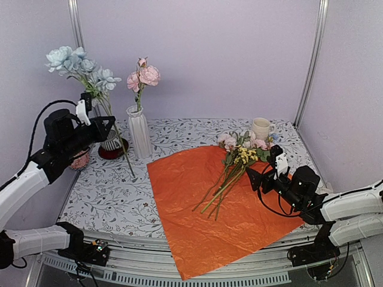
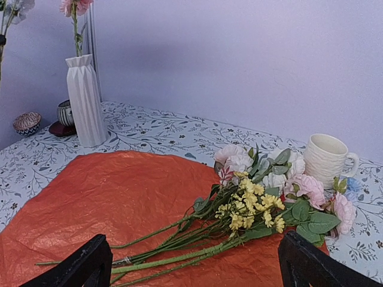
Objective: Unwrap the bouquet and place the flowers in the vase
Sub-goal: Place the fake flower in the vase.
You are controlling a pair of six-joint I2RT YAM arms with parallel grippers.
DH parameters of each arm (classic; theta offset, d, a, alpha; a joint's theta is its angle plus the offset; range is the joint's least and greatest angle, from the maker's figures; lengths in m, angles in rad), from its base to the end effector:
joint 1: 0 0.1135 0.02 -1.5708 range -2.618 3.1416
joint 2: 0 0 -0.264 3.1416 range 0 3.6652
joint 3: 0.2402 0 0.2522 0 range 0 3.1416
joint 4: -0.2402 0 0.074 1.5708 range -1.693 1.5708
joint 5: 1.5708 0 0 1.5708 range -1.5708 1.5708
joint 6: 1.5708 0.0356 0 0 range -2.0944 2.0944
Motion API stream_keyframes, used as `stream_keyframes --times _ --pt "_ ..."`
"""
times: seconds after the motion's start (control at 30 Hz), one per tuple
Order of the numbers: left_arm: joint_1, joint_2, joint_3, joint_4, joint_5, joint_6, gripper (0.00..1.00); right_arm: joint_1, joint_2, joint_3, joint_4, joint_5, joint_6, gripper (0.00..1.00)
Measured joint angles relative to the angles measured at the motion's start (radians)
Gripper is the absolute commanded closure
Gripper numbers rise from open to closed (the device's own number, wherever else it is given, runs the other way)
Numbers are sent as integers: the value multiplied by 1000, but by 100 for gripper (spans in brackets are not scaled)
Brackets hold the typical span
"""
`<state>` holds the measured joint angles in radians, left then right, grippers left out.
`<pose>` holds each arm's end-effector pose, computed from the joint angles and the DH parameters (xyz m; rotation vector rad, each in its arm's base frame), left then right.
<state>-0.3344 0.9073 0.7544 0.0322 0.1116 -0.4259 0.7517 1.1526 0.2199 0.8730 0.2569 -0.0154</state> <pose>0.2039 -0.0750 0.3303 0.0064 1.7350 -0.6596 0.1633 0.1403 0.1873 -0.4256 1.5842 0.3558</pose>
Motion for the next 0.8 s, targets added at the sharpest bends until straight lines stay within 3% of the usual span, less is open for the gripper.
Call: stream_keyframes --times 0.27,0.47,0.8 --pt "94 39 124 36 -88 63 100 0 -18 -21 77 -4 -17 1" --pt "166 170 182 195 -114 91 100 0 -16 -22 98 -43 -31 1" --pt "209 410 428 341 -113 139 100 0 20 -21 105 -91 -54 1"
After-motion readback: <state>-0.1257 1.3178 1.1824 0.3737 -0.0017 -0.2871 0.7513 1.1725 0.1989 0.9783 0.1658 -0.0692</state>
